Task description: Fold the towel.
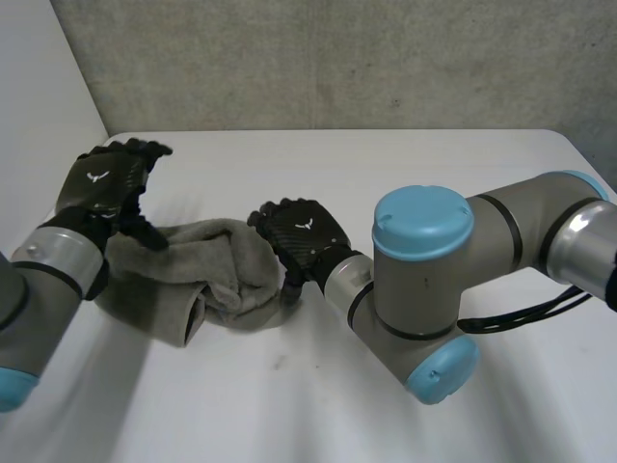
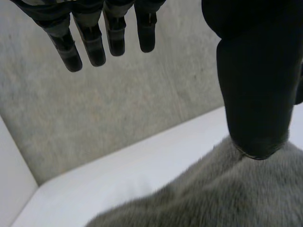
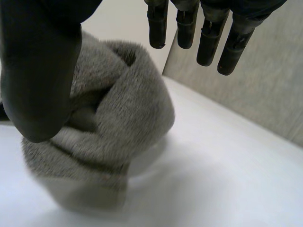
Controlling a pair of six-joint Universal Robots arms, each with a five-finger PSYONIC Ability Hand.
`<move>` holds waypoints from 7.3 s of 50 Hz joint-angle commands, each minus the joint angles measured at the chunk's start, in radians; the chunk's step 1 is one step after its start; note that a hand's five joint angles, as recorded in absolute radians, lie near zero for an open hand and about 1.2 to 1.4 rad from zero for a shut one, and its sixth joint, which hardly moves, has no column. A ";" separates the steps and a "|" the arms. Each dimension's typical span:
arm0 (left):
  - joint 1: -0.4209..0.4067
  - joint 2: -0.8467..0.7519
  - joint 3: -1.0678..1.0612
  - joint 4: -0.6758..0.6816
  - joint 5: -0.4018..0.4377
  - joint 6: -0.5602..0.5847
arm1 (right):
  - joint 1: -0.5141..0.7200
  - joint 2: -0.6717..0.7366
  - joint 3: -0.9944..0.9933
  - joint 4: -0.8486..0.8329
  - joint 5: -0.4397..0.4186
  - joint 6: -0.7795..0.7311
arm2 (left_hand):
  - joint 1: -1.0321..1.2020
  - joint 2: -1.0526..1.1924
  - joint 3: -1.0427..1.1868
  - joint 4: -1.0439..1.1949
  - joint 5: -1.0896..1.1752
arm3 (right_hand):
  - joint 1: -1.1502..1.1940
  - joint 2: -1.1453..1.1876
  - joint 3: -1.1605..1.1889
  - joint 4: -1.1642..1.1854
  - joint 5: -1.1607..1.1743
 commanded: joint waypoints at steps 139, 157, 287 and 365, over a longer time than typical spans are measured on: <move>-0.275 -0.974 1.292 -0.415 -0.040 0.365 | -0.493 0.189 -0.330 0.099 -0.032 -0.355 | -0.095 -0.096 -0.095 -0.096 -0.096 | -0.061 -0.075 -0.069 -0.082 -0.062; -0.384 -0.633 0.908 -0.460 -0.042 0.114 | -0.579 -0.076 -0.073 0.105 -0.109 -0.352 | 0.117 0.116 0.117 0.116 0.115 | -0.061 -0.075 -0.069 -0.082 -0.062; -0.393 -0.192 0.843 -0.484 -0.332 0.197 | -0.292 -0.051 0.164 -0.024 -0.057 0.021 | 1.127 1.126 1.127 1.126 1.125 | -0.061 -0.075 -0.069 -0.082 -0.062; -0.408 -0.797 1.050 -0.418 0.268 0.121 | -0.403 -0.633 0.355 0.454 -0.241 -0.649 | 0.118 0.117 0.117 0.117 0.116 | 1.160 1.146 1.153 1.140 1.160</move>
